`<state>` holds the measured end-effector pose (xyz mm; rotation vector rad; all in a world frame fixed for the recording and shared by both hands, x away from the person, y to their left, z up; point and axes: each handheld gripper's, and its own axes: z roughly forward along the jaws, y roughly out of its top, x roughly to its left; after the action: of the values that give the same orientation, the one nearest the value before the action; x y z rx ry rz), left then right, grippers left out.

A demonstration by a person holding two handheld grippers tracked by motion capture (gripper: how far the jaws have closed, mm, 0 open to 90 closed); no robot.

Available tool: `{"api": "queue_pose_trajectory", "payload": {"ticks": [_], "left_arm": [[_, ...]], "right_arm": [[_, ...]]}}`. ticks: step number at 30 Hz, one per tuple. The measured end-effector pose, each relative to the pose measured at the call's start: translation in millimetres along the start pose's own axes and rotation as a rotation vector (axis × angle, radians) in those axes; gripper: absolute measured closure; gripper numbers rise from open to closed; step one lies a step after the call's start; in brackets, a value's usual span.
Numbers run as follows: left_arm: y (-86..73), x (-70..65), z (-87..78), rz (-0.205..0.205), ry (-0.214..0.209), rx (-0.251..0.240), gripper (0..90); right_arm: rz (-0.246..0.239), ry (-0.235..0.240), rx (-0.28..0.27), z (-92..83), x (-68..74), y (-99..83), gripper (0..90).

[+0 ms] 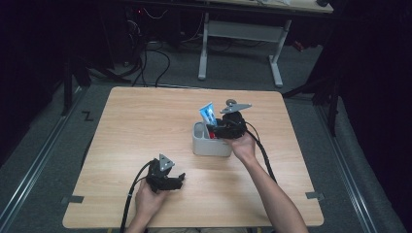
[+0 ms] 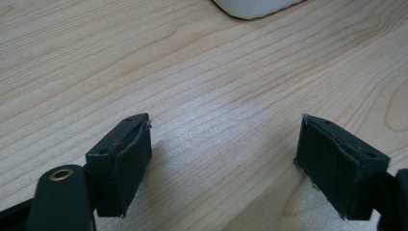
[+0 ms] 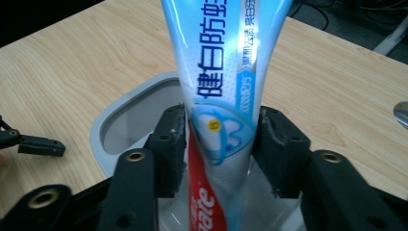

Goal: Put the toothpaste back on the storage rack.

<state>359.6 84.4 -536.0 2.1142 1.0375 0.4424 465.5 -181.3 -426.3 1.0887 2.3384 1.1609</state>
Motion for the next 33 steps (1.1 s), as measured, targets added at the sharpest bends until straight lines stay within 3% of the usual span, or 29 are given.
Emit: {"api": "queue_pose_trajectory", "payload": {"ticks": [14, 22, 33], "left_arm": [[0.2, 0.0, -0.2, 0.001, 0.000, 0.004, 20.3], [0.5, 0.2, 0.1, 0.008, -0.008, 0.003, 20.5], [0.4, 0.0, 0.1, 0.009, -0.009, 0.001, 20.9]], "right_arm": [[0.007, -0.021, -0.043, -19.8, -2.4, 1.9, 46.5], [0.023, -0.001, -0.090, -32.8, -0.5, 5.1, 46.3], [0.044, -0.010, -0.131, -50.1, -6.3, 3.1, 46.6]]}}
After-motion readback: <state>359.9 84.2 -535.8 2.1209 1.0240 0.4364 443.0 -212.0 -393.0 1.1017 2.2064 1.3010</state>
